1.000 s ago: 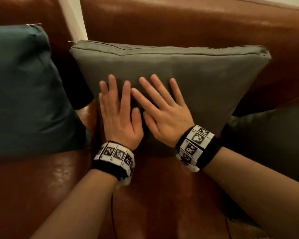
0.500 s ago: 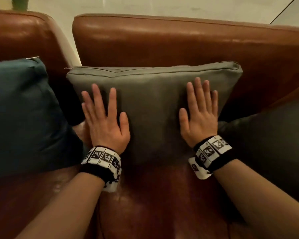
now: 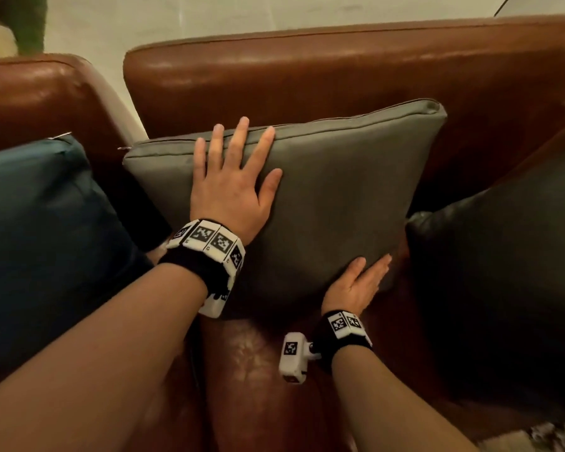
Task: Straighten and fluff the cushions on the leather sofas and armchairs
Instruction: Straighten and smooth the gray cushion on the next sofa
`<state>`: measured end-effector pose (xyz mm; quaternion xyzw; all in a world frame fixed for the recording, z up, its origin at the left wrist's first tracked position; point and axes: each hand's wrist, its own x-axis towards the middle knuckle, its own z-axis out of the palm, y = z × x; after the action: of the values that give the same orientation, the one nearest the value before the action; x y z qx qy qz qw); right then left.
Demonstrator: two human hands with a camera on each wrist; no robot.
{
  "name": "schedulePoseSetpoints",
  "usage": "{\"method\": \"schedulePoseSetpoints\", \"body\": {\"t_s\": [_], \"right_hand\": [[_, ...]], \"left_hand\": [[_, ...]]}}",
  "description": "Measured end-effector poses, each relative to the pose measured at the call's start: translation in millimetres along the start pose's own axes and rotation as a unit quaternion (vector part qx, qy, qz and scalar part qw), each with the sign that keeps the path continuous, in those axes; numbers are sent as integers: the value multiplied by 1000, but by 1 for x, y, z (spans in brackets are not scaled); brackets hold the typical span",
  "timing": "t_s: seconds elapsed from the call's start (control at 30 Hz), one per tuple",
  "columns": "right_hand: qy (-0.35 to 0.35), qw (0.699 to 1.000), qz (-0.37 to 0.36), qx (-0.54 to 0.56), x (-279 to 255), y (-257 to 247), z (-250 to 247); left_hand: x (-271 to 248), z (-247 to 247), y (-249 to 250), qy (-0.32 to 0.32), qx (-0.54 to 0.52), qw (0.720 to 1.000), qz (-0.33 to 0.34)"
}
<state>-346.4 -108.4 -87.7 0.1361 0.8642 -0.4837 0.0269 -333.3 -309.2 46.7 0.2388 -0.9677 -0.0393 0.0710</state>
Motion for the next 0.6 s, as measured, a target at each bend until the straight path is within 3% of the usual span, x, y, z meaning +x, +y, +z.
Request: {"method": "schedulePoseSetpoints", "body": {"t_s": [0.07, 0.17, 0.23, 0.3, 0.37, 0.43, 0.5, 0.57, 0.6], "right_hand": [[-6, 1000, 5, -3, 3, 6, -4], [11, 996, 84, 25, 10, -8, -4], [-34, 995, 90, 13, 10, -39, 1], [-80, 996, -22, 23, 6, -72, 3], [-107, 977, -186, -6, 9, -110, -11], [-130, 922, -348, -113, 11, -128, -17], [-165, 812, -517, -215, 21, -137, -18], [-185, 711, -617, -283, 42, -142, -15], [-175, 692, -626, -313, 62, -142, -17]], "left_hand": [[0, -2, -6, -5, -3, 1000, -5], [-5, -4, -15, -12, 9, 1000, -12], [-8, -4, -19, -17, 13, 1000, -8], [-7, -2, -24, -22, 12, 1000, -17], [-4, -8, -24, -6, 1, 1000, -25], [-8, -10, -18, 0, 6, 1000, -7], [-11, -9, -3, 2, 8, 999, 48], [-10, -4, 1, -10, 31, 994, 102], [-9, -1, -2, -20, 45, 993, 109]]}}
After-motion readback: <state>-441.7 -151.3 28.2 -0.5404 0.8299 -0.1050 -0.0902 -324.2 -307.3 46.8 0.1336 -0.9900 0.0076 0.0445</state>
